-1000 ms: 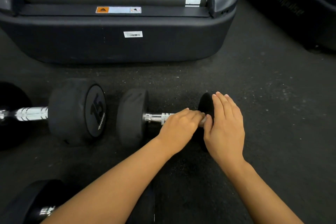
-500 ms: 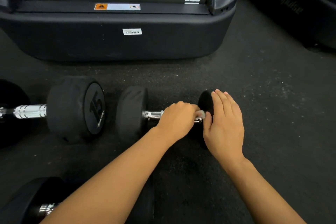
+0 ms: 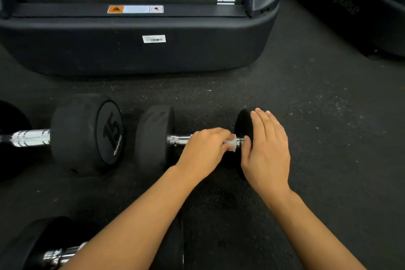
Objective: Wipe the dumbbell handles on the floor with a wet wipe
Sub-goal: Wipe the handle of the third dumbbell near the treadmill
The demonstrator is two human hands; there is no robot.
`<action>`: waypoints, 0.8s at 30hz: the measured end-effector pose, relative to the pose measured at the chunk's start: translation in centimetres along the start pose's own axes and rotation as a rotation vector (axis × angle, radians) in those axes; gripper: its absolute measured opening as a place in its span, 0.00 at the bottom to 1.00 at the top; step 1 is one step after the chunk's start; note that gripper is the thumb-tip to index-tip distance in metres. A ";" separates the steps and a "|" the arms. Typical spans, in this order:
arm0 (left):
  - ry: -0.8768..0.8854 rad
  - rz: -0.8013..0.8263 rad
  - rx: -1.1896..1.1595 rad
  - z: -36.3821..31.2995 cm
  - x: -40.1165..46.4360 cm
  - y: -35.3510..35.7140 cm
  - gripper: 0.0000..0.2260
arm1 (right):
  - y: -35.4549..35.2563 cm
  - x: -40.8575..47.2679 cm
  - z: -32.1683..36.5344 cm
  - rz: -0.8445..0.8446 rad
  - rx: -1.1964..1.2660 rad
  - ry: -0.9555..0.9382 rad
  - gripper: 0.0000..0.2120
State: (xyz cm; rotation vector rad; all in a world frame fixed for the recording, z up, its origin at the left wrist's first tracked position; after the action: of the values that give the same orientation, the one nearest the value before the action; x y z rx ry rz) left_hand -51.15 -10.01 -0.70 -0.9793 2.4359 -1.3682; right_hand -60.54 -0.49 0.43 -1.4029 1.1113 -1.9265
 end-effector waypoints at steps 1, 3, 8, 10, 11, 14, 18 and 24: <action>0.032 -0.020 -0.014 -0.3 0.0 0.4 0.11 | 0.0 -0.1 0.0 0.000 -0.003 -0.002 0.24; 0.079 -0.040 0.002 -0.5 0.4 1.0 0.11 | -0.1 -0.1 0.1 -0.001 -0.004 -0.006 0.24; 0.232 -0.138 0.062 1.5 -0.6 1.0 0.16 | -0.1 0.0 0.0 0.004 0.009 0.002 0.24; 0.235 -0.154 0.074 1.0 -0.6 1.3 0.13 | 0.0 -0.1 0.1 0.000 0.006 0.008 0.24; 0.238 -0.145 0.071 0.5 -0.4 1.6 0.11 | 0.0 0.0 0.2 0.001 0.007 0.007 0.24; 0.242 -0.127 0.040 0.2 0.0 1.7 0.12 | -0.1 0.1 0.1 0.007 0.014 -0.003 0.23; 0.234 -0.161 0.054 1.9 -0.9 1.2 0.14 | -0.1 0.0 0.1 0.014 0.005 -0.002 0.23; 0.212 -0.094 0.087 -0.1 -0.3 1.5 0.13 | -0.3 0.0 0.1 0.017 0.018 -0.010 0.23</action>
State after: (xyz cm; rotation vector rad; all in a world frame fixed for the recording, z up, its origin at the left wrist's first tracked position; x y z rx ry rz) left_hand -51.67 -9.17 -1.90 -0.9845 2.4799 -1.6744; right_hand -60.47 -0.37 0.71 -1.3879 1.0955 -1.9114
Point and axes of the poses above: each hand's wrist, its own x-axis towards the middle knuckle, its own y-axis out of the palm, z = x × y, the point moved 2 cm from there along x, towards the middle knuckle, and after that the axes turned 8 degrees about -y, right-handed, at the moved point
